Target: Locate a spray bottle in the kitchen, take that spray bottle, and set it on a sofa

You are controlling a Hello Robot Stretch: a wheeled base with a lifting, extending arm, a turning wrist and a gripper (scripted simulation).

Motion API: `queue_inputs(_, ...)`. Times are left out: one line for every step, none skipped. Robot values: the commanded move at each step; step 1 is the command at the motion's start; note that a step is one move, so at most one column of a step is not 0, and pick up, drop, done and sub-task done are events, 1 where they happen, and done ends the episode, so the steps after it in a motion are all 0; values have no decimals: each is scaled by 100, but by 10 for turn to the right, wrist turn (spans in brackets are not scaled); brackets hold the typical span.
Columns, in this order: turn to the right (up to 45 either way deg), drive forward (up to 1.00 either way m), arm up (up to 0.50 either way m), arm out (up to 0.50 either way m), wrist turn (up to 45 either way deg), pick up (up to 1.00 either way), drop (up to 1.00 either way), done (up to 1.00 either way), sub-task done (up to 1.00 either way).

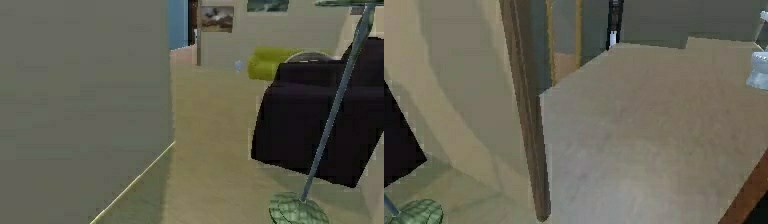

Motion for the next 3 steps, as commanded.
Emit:
queue_inputs(0, 100, 0, 0, 0, 0, 0, 0, 0)
queue_inputs(30, 0, 0, 0, 0, 0, 0, 0, 0)
queue_inputs(0, 100, 0, 0, 0, 0, 0, 0, 0)
